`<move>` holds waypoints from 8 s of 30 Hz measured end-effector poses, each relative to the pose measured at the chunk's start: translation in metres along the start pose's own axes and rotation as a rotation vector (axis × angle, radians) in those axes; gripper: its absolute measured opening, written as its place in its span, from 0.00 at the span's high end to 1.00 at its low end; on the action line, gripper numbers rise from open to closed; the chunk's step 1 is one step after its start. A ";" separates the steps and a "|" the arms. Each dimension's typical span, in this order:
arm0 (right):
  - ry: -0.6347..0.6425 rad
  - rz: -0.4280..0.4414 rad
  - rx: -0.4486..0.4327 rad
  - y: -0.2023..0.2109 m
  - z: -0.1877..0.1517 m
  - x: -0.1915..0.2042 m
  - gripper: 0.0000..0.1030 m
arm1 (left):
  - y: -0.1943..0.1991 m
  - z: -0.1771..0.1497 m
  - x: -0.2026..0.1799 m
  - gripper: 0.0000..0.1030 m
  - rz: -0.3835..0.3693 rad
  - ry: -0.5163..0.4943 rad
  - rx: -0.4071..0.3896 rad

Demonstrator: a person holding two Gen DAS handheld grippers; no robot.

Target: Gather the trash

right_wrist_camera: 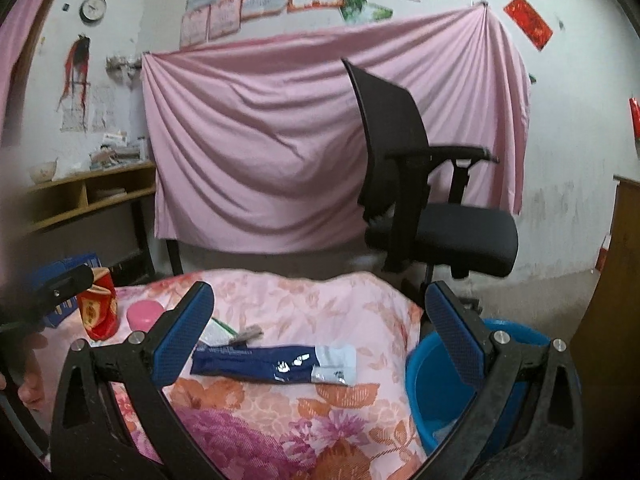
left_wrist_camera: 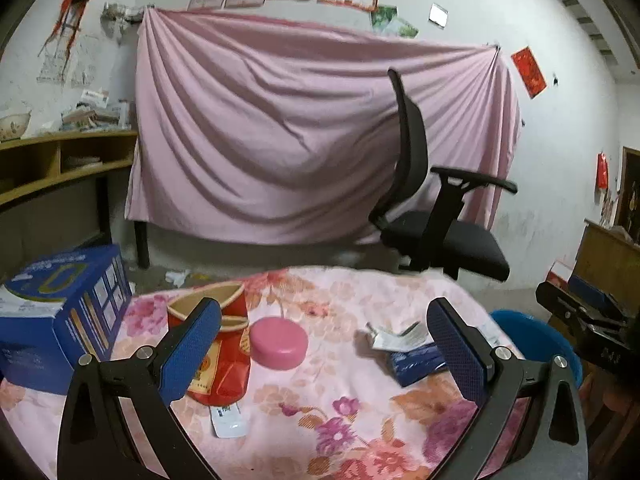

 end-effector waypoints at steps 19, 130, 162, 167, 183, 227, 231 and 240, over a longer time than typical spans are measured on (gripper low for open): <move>-0.162 0.041 0.428 -0.085 -0.046 -0.011 0.00 | -0.081 -0.024 0.018 0.03 0.051 0.037 0.311; -0.503 -0.191 -0.157 0.082 -0.006 -0.183 0.43 | -0.027 0.032 -0.237 0.51 -0.385 -0.194 -0.037; -0.683 -0.239 0.190 0.034 -0.083 -0.239 0.34 | -0.104 -0.050 -0.274 0.50 -0.395 -0.165 0.485; -0.649 -0.247 0.166 0.038 -0.078 -0.236 0.30 | -0.096 -0.043 -0.268 0.50 -0.380 -0.163 0.423; -0.520 -0.207 -0.049 0.061 -0.020 -0.184 0.00 | -0.036 0.032 -0.191 0.24 -0.176 -0.066 0.081; -0.029 0.061 -0.039 -0.024 0.004 0.034 0.00 | -0.018 -0.014 0.041 0.02 0.104 -0.004 0.092; -0.017 0.063 0.059 -0.042 -0.005 0.036 0.00 | -0.048 -0.017 0.047 0.02 0.122 0.002 0.197; 0.040 0.067 0.300 -0.088 -0.029 0.047 0.00 | -0.088 -0.023 0.071 0.03 0.054 0.135 0.300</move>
Point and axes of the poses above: each gripper's, at about its wrist camera, not at the fingertips, and y roughly against the way its jaws point, x to its left, z to its top, the point moved 5 cm from there along -y, roughly the way its jaws point, and after that the axes turned 1 degree about -x, right-handed, at the moved point
